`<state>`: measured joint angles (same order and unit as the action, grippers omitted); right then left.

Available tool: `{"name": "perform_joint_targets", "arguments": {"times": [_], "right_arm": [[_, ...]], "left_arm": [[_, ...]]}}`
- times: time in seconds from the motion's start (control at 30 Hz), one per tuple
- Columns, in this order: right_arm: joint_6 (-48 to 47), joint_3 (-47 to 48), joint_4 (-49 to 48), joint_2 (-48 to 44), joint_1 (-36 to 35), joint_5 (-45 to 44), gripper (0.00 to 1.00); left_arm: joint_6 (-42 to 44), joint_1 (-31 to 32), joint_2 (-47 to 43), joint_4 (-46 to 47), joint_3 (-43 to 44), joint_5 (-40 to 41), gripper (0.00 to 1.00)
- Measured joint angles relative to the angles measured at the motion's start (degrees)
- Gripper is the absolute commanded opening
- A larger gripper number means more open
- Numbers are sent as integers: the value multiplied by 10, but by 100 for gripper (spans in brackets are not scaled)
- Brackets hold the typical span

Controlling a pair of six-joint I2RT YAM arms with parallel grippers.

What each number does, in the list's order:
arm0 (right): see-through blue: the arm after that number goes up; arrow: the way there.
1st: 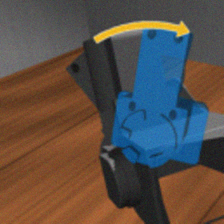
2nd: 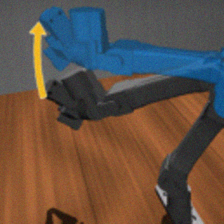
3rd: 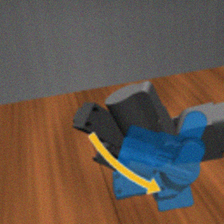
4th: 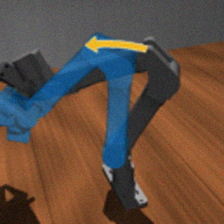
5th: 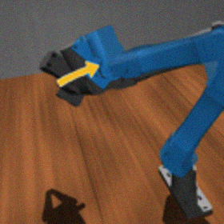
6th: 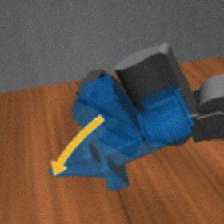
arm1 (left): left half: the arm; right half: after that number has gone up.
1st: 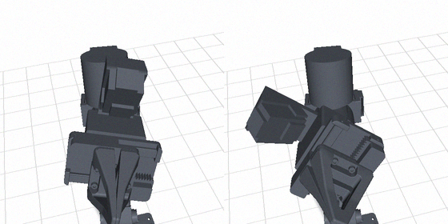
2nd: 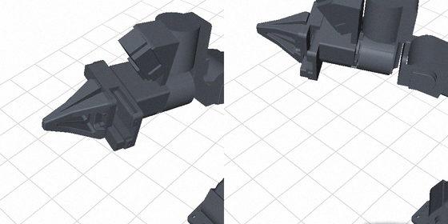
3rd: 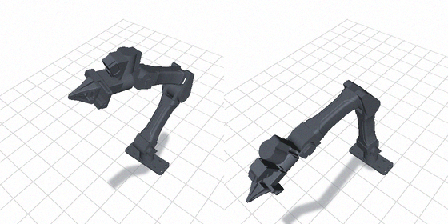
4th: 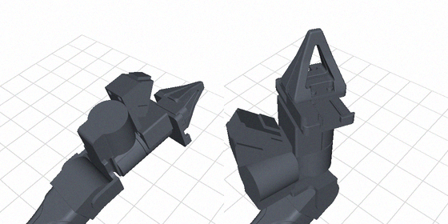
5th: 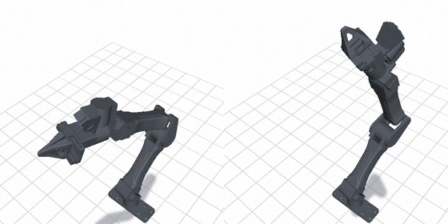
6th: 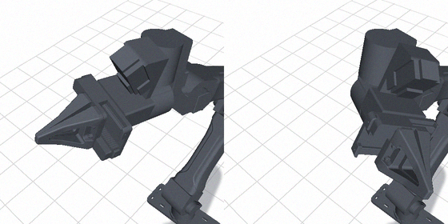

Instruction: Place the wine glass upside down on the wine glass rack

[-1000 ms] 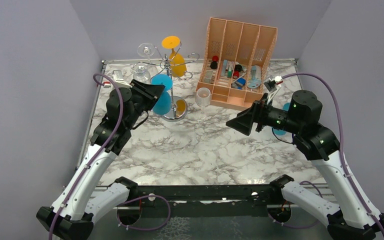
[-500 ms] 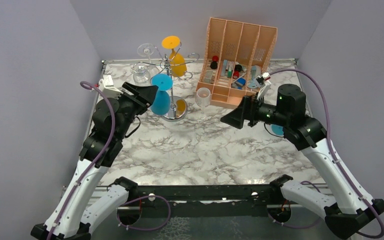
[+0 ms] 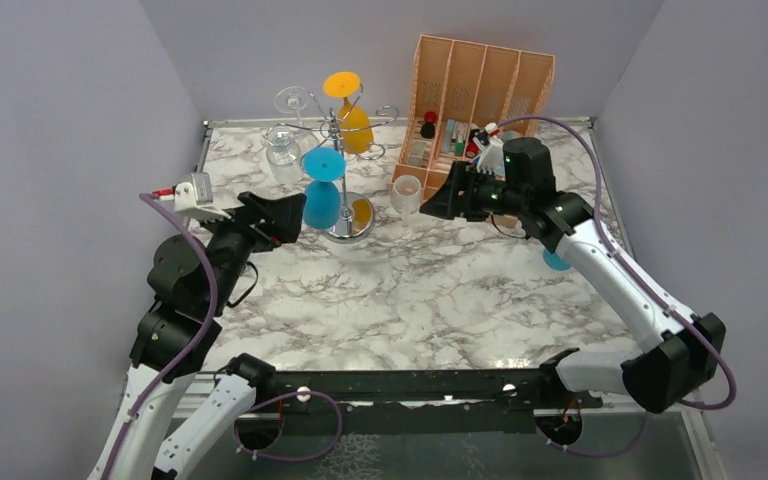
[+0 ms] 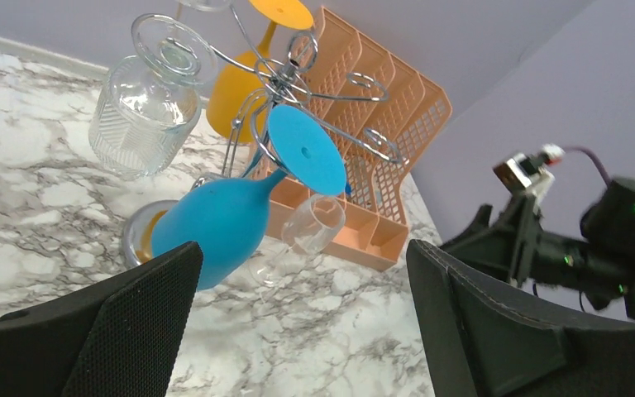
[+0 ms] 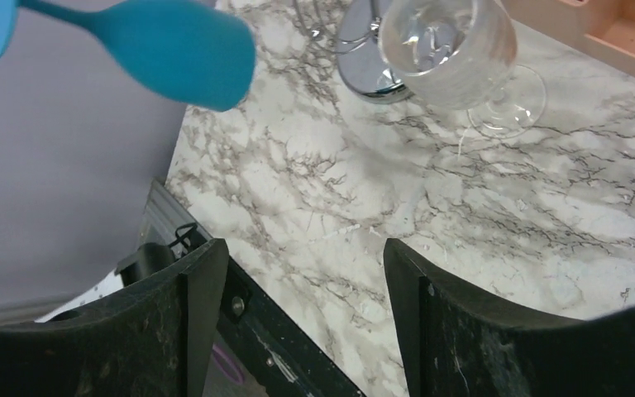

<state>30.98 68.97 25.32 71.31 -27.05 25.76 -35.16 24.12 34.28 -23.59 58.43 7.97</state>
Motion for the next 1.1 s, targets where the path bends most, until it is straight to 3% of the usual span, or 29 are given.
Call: {"name": "perform_joint_targets", "arguments": {"times": [0.2, 0.3, 0.6, 0.93, 1.1], "right_arm": [[-5, 42, 0, 96, 0, -54, 49], [-10, 77, 0, 138, 0, -87, 45], [-30, 175, 6, 239, 0, -149, 40], [-45, 217, 26, 312, -14, -165, 39], [-57, 219, 47, 326, -23, -184, 31]], "left_arm": [[67, 0, -50, 0, -48, -42, 99], [88, 0, -62, -3, -78, -52, 99], [143, 0, -119, -20, -110, -57, 99], [173, 0, -118, -14, -110, -76, 96], [178, 0, -117, -6, -110, -90, 96]]}}
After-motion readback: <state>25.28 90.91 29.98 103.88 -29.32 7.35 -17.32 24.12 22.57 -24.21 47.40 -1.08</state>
